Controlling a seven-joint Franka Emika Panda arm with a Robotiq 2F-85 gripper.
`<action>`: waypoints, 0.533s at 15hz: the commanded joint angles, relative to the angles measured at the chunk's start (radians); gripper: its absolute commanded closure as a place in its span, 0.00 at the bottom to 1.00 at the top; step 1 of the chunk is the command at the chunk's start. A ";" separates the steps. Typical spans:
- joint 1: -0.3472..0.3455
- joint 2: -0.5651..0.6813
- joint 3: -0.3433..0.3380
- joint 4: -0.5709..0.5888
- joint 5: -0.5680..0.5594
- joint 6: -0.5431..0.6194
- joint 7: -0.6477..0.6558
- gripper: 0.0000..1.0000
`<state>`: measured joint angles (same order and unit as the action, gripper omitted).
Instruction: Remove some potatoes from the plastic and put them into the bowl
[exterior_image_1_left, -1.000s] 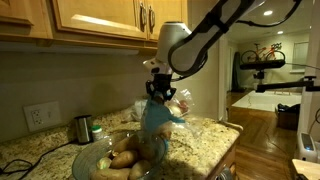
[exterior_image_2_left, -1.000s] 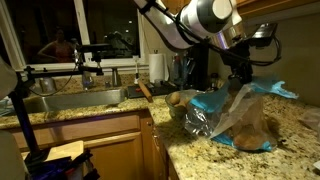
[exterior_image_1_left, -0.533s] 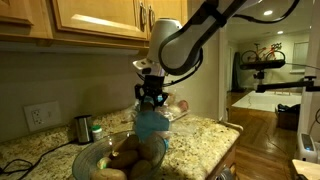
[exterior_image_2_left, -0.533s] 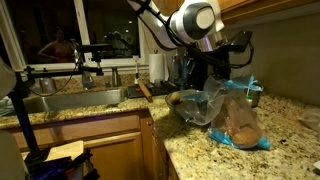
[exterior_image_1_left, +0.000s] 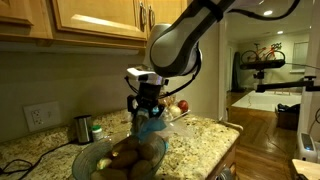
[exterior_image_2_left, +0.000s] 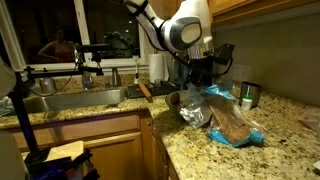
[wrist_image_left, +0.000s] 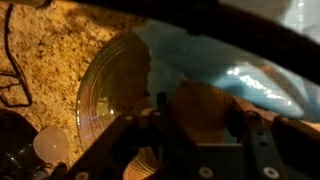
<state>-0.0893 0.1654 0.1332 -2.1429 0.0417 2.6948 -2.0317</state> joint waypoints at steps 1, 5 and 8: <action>0.012 0.006 0.024 -0.029 0.074 -0.011 -0.089 0.70; 0.016 0.050 0.041 -0.028 0.071 -0.001 -0.122 0.70; 0.018 0.051 0.038 -0.023 0.060 0.003 -0.124 0.13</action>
<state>-0.0791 0.2194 0.1672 -2.1581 0.0854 2.6937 -2.1277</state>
